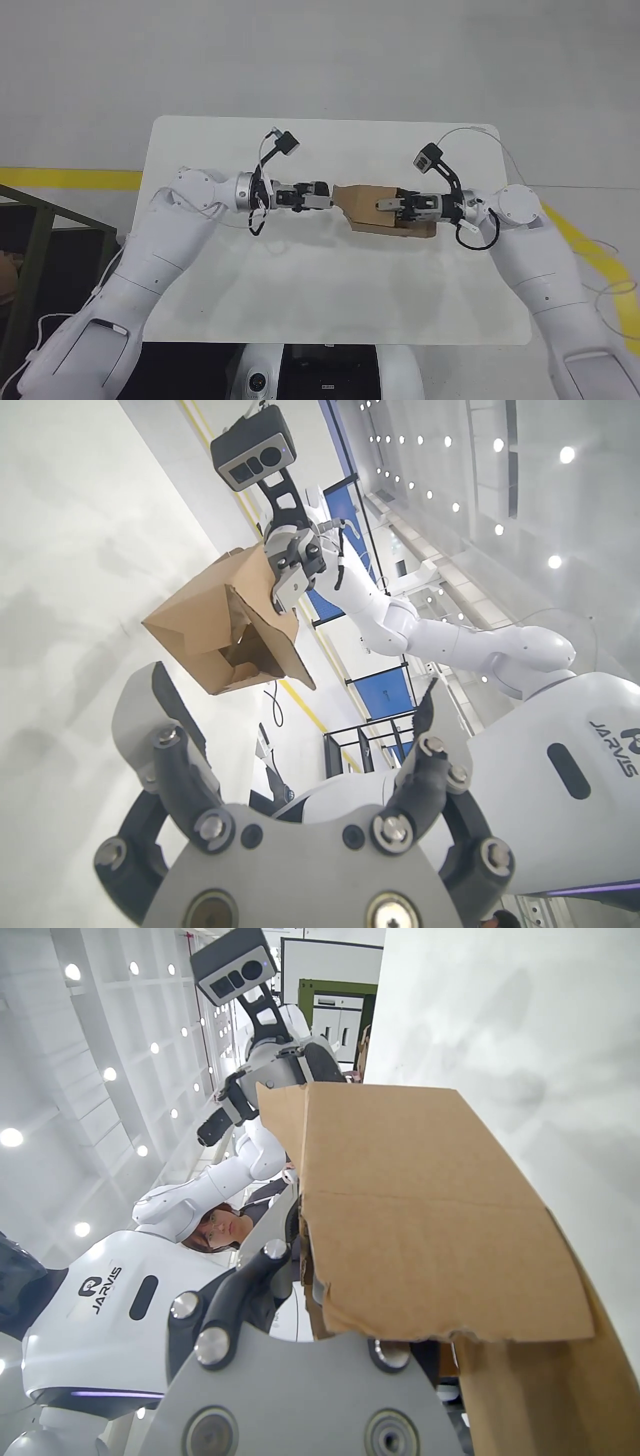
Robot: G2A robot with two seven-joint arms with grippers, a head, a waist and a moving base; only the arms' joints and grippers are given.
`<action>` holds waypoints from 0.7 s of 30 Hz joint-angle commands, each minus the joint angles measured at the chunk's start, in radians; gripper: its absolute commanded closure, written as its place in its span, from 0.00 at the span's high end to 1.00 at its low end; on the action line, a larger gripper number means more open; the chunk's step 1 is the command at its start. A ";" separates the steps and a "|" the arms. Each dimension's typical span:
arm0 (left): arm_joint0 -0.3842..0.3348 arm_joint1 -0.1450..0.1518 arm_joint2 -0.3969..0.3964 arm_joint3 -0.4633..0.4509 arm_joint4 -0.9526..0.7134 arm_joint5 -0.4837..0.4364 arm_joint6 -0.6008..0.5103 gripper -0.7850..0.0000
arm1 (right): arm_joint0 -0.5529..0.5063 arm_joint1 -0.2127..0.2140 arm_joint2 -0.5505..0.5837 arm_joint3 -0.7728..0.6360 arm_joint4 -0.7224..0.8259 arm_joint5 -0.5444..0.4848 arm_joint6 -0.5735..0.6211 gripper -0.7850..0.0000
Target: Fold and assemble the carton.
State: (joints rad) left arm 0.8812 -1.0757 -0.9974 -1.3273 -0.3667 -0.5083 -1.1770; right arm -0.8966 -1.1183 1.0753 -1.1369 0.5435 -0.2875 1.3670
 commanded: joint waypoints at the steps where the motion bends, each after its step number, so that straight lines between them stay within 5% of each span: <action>1: -0.017 -0.002 0.011 0.006 0.034 0.021 0.004 1.00 | 0.001 -0.001 -0.004 -0.002 -0.007 0.003 -0.003 0.00; 21: -0.061 -0.031 0.072 0.144 0.034 0.052 0.040 1.00 | -0.001 -0.001 0.005 -0.009 0.039 -0.016 0.016 0.00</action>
State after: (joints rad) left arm 0.8183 -1.1059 -0.9257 -1.1903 -0.3315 -0.4560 -1.1399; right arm -0.8973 -1.1192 1.0786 -1.1450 0.5763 -0.3015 1.3811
